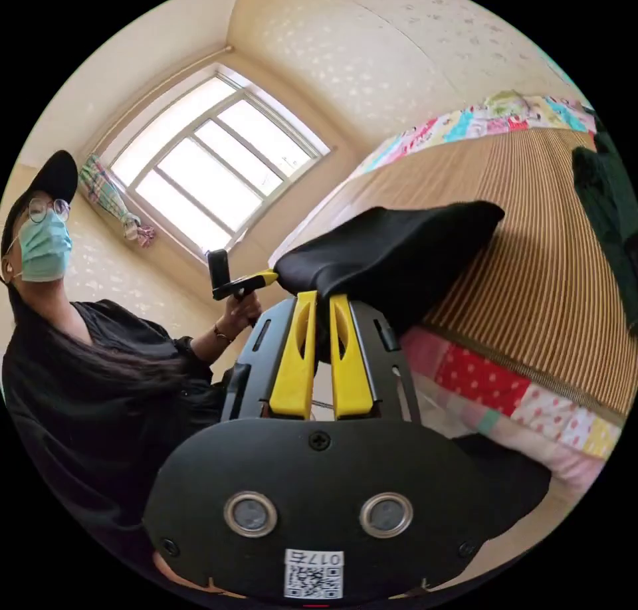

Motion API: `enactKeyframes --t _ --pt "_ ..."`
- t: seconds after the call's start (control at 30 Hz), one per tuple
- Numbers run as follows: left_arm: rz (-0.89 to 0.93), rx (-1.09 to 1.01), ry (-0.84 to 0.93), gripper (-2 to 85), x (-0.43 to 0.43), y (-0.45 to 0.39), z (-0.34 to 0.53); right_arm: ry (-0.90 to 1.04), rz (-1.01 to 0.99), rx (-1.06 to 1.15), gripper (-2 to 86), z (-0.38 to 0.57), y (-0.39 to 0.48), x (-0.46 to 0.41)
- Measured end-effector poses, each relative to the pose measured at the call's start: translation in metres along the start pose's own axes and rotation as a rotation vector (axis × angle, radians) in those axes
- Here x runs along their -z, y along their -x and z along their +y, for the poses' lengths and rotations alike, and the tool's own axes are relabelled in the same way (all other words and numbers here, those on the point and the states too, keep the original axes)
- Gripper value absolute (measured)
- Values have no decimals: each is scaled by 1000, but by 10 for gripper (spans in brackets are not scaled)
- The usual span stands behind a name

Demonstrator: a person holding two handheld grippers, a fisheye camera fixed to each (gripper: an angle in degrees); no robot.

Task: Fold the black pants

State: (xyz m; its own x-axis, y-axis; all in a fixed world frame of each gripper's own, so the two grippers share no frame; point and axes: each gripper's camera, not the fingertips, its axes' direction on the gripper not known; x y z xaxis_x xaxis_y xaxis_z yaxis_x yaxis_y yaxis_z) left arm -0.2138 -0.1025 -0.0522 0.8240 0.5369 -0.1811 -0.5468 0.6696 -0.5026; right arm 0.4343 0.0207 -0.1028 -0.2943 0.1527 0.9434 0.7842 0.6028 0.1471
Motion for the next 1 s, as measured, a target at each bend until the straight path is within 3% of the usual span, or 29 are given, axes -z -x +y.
enactKeyframes --t 0.1,0.23,0.37,0.47,0.53,0.6,0.8,0.9,1.0 --pt "-119 96 43 88 2 2 27 98 209 -150 74 47 -12 -27" --pt "-59 191 -73 124 27 28 1 -145 187 -173 143 14 -15 -3" --pt "14 231 -163 128 30 54 -40 -124 224 -154 181 -51 -31 -35" --pt "-165 253 -206 124 33 64 -50 34 208 -156 176 -101 -46 -108" --pt "-276 341 -252 124 40 80 -47 104 498 -115 169 -134 -19 -163" --pt "-298 476 -315 126 51 109 -35 169 638 -87 170 -160 0 -201" --pt "-345 659 -534 126 83 155 19 203 506 -226 177 -246 -11 -288" --pt "-507 672 -576 126 106 161 23 203 595 -273 188 -295 -1 -345" --pt "-518 685 -616 125 115 174 28 172 641 -302 202 -339 5 -400"
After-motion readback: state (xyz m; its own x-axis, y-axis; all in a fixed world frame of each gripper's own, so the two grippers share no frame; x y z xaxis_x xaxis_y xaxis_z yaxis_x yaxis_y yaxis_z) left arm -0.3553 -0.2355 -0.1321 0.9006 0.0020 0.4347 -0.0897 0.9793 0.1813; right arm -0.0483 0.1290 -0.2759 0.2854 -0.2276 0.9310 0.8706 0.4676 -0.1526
